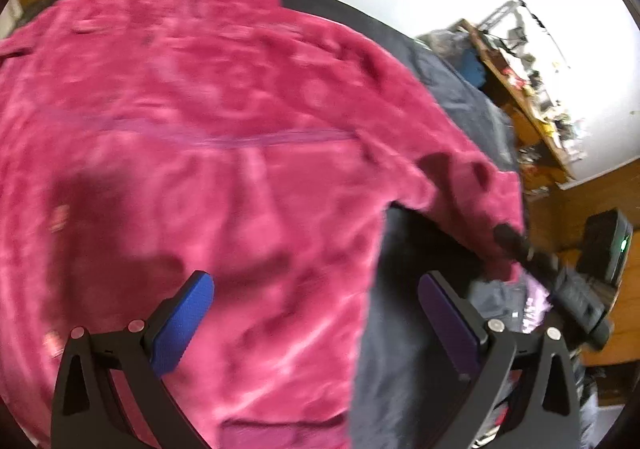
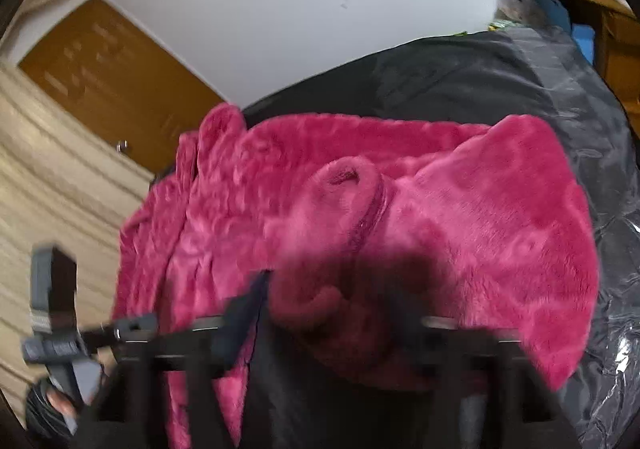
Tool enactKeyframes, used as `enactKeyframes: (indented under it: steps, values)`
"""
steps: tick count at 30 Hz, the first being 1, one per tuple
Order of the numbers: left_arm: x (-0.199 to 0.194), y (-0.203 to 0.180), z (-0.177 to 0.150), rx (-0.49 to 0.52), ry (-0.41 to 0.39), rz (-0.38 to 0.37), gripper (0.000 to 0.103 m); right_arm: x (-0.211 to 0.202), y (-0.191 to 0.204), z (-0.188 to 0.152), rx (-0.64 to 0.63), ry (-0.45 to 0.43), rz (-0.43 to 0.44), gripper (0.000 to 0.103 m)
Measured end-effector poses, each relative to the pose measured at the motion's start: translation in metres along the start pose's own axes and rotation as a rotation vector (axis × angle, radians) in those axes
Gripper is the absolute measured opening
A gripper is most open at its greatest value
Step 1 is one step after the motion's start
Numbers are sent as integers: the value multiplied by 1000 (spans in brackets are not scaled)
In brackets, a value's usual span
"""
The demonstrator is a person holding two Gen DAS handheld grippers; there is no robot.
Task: Fold clothes
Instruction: 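Lay the sleeve across the jacket back with the right gripper, then grasp the other sleeve cuff with the left gripper and lift it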
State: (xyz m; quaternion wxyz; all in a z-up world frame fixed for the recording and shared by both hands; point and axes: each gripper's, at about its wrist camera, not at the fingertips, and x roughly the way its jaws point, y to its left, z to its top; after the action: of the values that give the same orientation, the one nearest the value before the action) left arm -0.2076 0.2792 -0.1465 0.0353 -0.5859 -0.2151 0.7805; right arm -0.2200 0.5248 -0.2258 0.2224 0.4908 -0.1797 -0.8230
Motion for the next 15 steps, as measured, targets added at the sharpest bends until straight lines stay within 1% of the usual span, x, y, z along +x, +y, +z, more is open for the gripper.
enactKeyframes:
  steps: [1,4,5,8,11,12,15]
  values:
    - [7,-7,5,-3,14,-25,103,4,-2,-3,-21,3,-3,76]
    - [23,-28,16,-17,41,-108,103,-4,-7,-12,-66,5,-1,76]
    - [28,-35,19,-17,43,-123,103,-13,-3,-11,-71,2,0,76]
    - [44,-56,29,-9,34,-149,103,-33,-10,-18,-55,-11,-22,76]
    - [55,-75,40,8,-2,-178,103,-50,-24,-27,-1,-16,-8,76]
    - [59,-82,44,24,-27,-177,103,-54,-29,-30,13,-17,-4,76]
    - [72,-99,52,87,-94,-137,103,-67,-43,-41,39,-10,10,76]
